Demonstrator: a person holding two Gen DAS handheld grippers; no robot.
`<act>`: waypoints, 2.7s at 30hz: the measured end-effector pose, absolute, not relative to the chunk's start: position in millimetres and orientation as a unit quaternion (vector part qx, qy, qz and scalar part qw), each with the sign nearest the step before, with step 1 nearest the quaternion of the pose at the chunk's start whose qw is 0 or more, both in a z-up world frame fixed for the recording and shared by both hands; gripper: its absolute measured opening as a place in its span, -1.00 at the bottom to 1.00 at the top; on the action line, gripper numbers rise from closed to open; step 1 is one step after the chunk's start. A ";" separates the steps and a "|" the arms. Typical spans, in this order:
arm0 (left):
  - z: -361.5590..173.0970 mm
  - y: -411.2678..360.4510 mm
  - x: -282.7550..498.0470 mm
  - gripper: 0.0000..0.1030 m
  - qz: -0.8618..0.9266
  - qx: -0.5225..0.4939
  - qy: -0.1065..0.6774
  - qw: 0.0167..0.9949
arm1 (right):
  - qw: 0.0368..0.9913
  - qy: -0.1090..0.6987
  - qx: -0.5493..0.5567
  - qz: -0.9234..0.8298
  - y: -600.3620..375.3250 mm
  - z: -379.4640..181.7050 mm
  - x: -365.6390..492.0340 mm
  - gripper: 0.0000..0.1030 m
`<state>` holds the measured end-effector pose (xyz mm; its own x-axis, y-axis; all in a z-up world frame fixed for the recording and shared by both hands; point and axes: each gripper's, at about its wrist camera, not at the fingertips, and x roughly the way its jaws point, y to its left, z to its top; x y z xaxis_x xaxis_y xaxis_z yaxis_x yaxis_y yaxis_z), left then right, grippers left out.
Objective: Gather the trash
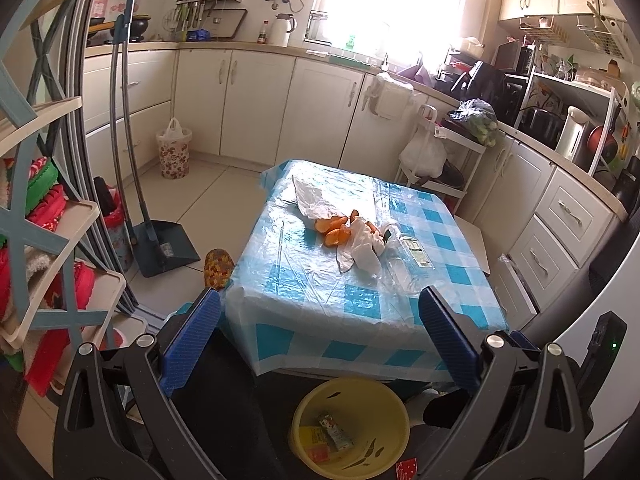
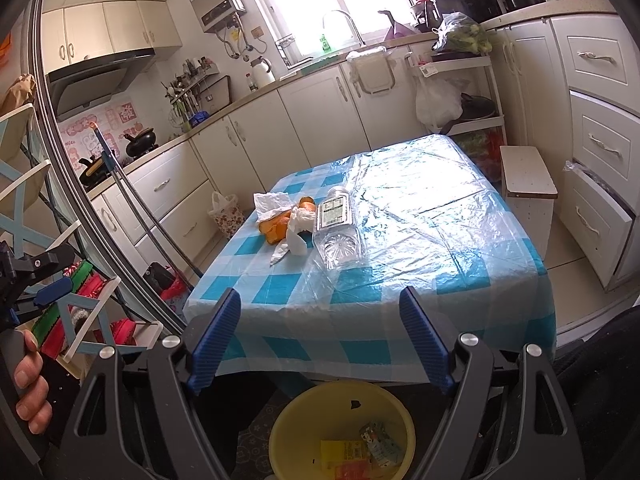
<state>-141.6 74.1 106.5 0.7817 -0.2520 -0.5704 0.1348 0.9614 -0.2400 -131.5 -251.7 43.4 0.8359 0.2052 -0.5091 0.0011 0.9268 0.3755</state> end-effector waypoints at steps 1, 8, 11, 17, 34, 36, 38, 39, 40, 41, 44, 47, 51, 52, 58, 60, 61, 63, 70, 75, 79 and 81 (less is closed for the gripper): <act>106.4 74.9 -141.7 0.86 -0.104 -0.094 0.314 0.939 | 0.940 0.281 0.184 0.054 -251.8 43.4 -131.4 0.52; 105.8 72.3 -142.4 0.86 -0.107 -0.092 0.317 0.938 | 0.941 0.280 0.184 0.053 -252.7 42.5 -131.9 0.52; 105.3 72.4 -142.0 0.86 -0.104 -0.093 0.319 0.938 | 0.941 0.280 0.184 0.053 -252.7 42.4 -132.2 0.52; 102.7 73.8 -139.5 0.86 -0.103 -0.097 0.323 0.936 | 0.940 0.279 0.187 0.055 -252.9 43.0 -132.3 0.52; 46.5 66.8 -89.2 0.86 -0.116 -0.099 0.388 0.909 | 0.935 0.302 0.162 0.090 -240.2 52.0 -102.9 0.58; 39.5 67.2 -79.7 0.86 -0.122 -0.108 0.397 0.903 | 0.936 0.307 0.143 0.095 -236.6 53.6 -95.2 0.58; 33.3 67.8 -69.2 0.86 -0.130 -0.115 0.406 0.897 | 0.937 0.310 0.123 0.102 -232.5 56.4 -85.3 0.58; 30.8 69.3 -63.8 0.86 -0.129 -0.120 0.408 0.896 | 0.938 0.310 0.112 0.107 -230.0 58.3 -79.8 0.58; 28.1 71.5 -57.8 0.86 -0.130 -0.129 0.411 0.893 | 0.939 0.310 0.099 0.113 -226.4 60.8 -73.0 0.58; 25.7 74.8 -51.8 0.86 -0.131 -0.139 0.414 0.890 | 0.939 0.310 0.088 0.119 -222.4 62.5 -67.0 0.58; 19.4 84.3 -36.2 0.86 -0.120 -0.152 0.418 0.887 | 0.938 0.311 0.063 0.142 -210.9 67.2 -43.1 0.58; 14.0 92.0 -21.8 0.86 -0.112 -0.156 0.419 0.888 | 0.934 0.320 0.061 0.146 -207.1 64.3 -18.6 0.58; 2.8 103.3 0.1 0.86 -0.117 -0.178 0.427 0.879 | 0.927 0.348 0.071 0.123 -212.0 49.2 9.8 0.58; 0.4 104.0 5.1 0.86 -0.122 -0.180 0.430 0.876 | 0.924 0.356 0.071 0.118 -213.5 43.9 15.9 0.58; -3.1 86.9 51.0 0.86 -0.136 -0.178 0.435 0.872 | 0.909 0.398 0.068 0.101 -214.6 18.6 43.1 0.52; -2.7 80.7 71.7 0.86 -0.134 -0.182 0.433 0.873 | 0.907 0.405 0.068 0.095 -215.9 13.2 49.1 0.51; -2.9 77.8 80.6 0.86 -0.133 -0.185 0.432 0.873 | 0.905 0.409 0.069 0.095 -215.6 11.2 52.8 0.50; -5.4 70.9 107.8 0.86 -0.128 -0.189 0.434 0.871 | 0.903 0.415 0.071 0.092 -217.3 7.6 59.1 0.47; -16.2 48.8 197.7 0.86 -0.102 -0.165 0.443 0.875 | 0.892 0.437 0.086 0.081 -230.5 -6.4 73.0 0.41; -33.6 26.5 256.5 0.85 -0.085 -0.138 0.466 0.869 | 0.883 0.453 0.090 0.079 -235.0 -16.7 77.4 0.19; -48.1 3.3 284.9 0.36 -0.100 -0.120 0.493 0.856 | 0.881 0.456 0.098 0.075 -240.8 -19.7 80.4 0.08; -49.1 -6.3 290.9 -0.67 -0.117 -0.111 0.499 0.852 | 0.880 0.456 0.109 0.077 -244.3 -20.2 81.1 0.08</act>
<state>290.9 -6.3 -49.1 0.4752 -0.3104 -0.8233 0.0898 0.9479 -0.3055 81.1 -244.3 -20.2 0.5721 0.2342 -0.7861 -0.0350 0.9645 0.2619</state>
